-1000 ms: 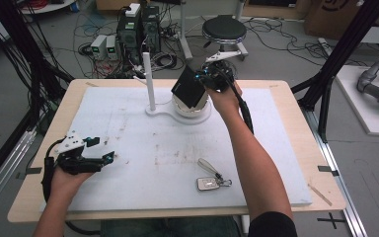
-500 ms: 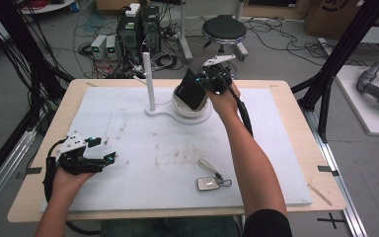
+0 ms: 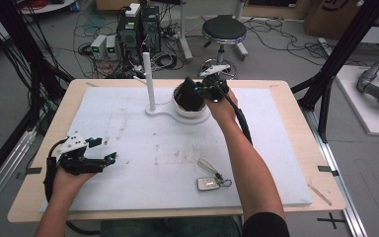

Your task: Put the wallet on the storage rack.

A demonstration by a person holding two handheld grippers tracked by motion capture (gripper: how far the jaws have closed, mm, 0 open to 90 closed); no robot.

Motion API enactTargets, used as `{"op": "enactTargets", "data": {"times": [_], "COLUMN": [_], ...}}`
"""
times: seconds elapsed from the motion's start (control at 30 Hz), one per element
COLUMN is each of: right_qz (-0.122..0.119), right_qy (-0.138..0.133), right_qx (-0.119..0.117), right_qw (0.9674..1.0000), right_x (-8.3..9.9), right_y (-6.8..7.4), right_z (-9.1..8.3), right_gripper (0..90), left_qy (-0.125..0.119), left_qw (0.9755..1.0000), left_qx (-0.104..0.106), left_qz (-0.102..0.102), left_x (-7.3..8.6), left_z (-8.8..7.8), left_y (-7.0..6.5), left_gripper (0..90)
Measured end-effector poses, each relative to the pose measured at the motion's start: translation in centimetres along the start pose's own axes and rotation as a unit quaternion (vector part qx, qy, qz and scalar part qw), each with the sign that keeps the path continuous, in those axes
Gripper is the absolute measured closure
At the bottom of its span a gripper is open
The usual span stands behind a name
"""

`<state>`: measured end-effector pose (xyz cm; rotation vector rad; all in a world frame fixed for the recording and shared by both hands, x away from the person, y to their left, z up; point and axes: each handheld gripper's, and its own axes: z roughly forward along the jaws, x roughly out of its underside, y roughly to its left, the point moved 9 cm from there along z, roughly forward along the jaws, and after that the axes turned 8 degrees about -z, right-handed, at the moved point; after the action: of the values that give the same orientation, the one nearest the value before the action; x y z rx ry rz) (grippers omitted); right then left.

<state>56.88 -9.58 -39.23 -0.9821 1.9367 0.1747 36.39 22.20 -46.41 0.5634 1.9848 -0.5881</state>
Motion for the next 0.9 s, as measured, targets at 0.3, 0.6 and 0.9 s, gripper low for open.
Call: {"op": "enactTargets", "data": {"times": [0.3,0.6,0.9], "right_qz": [0.011,0.018,0.024], "right_qy": [-0.014,-0.024,-0.028], "right_qx": [0.011,0.003,-0.011], "right_qw": [0.9998,0.9995,0.9993], "right_x": [-0.5,-0.4,2.1], "right_y": [-0.7,0.3,1.5], "right_z": [-1.5,-5.4,-9.3], "right_gripper": [54.4,41.0,35.2], "left_qy": [0.002,0.003,0.005], "left_qw": [1.0,1.0,0.9999], "left_qx": [0.001,0.005,0.008], "left_qz": [0.002,0.003,0.004], "left_x": [0.0,-0.2,-0.5], "left_z": [0.1,0.3,0.9], "left_y": [0.0,-0.3,-0.5], "left_gripper": [18.1,18.1,18.1]}}
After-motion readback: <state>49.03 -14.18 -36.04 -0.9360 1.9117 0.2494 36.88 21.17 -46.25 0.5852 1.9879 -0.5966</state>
